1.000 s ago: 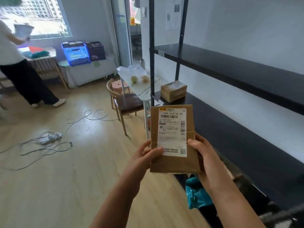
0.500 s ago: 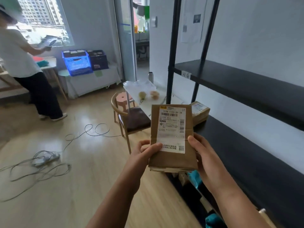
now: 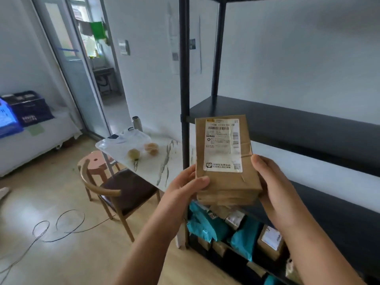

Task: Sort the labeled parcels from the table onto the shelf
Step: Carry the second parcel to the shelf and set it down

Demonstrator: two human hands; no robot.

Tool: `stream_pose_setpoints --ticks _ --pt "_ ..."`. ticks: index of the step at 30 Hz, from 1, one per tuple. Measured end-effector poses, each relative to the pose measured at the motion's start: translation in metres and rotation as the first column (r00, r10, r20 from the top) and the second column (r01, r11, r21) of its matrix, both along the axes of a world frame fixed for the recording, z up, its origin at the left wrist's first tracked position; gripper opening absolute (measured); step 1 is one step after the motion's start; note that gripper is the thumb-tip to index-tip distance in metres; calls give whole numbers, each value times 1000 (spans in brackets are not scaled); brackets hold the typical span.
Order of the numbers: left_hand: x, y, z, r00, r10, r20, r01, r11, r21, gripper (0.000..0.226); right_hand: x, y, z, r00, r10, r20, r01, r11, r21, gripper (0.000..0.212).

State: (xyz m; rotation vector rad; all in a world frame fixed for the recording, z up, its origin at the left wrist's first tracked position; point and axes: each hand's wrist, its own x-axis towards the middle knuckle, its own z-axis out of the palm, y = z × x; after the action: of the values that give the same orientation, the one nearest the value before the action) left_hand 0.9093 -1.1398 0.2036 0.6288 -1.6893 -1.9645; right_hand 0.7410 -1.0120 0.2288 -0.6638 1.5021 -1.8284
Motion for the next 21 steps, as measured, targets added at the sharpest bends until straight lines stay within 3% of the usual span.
stream_pose_setpoints --ticks 4,8,10,13,16,21 --pt "-33 -43 16 998 -17 -54 16 1000 -2 50 -18 -28 20 990 -20 -141 15 999 -34 61" --pt "-81 -86 50 993 105 -60 -107 994 -34 65 -51 -65 38 957 -8 -290 -6 999 -47 59" --pt "-104 -103 71 985 157 -69 -160 986 -42 51 -70 -85 46 938 0 -346 -15 999 -40 59" --pt "-139 -125 94 991 127 -47 -131 987 -91 36 -97 -115 54 934 -31 -355 25 999 -22 79" --pt "-168 -150 105 993 114 4 -112 980 -164 62 -119 -145 59 940 -72 -334 71 997 -17 88" --pt "-212 -193 102 994 84 63 -73 984 -165 97 -141 -191 59 943 -129 -306 143 989 25 83"
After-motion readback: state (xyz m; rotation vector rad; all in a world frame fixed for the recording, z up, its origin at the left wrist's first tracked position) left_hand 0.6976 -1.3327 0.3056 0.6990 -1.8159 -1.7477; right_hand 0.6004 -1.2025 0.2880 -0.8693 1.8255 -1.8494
